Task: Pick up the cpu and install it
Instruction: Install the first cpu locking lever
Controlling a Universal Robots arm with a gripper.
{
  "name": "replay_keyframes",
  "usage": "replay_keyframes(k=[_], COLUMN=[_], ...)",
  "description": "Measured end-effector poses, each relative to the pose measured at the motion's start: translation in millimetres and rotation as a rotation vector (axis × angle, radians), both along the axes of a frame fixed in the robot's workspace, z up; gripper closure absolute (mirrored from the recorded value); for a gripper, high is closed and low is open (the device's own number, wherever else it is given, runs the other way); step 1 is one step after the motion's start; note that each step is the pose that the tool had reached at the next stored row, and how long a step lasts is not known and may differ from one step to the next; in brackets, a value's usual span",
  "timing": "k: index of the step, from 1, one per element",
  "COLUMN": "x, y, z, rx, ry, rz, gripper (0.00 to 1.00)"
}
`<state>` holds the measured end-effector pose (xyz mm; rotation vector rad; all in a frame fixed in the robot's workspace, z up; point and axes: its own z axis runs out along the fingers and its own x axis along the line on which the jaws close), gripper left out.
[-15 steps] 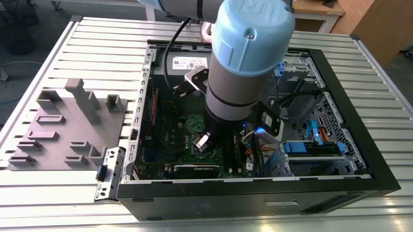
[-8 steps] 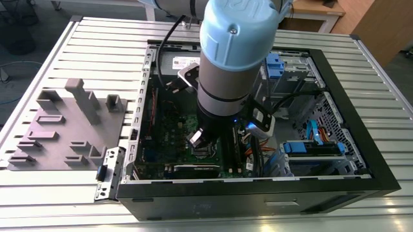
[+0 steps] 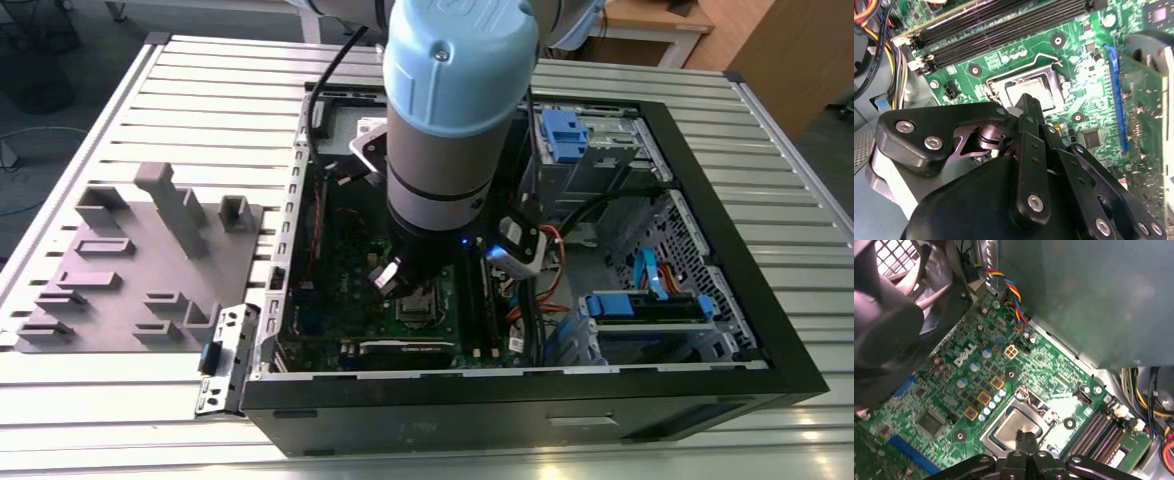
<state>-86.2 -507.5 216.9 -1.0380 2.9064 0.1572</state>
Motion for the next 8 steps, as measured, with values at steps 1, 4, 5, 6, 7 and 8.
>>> replay_keyframes(k=[1, 4, 5, 6, 7, 8], x=[0.0, 0.0, 0.0, 0.0, 0.0, 0.0], y=[0.9, 1.4, 1.4, 1.5, 1.5, 1.5], z=[-0.3, 0.1, 1.1, 1.5, 1.4, 1.4], rx=[0.0001, -0.0002, -0.0004, -0.0001, 0.0, 0.0001], ry=[0.0, 0.0002, 0.0002, 0.0001, 0.0, 0.0], rz=[0.0, 0.0, 0.0, 0.0, 0.0, 0.0], gripper=[0.89, 0.89, 0.89, 0.89, 0.89, 0.89])
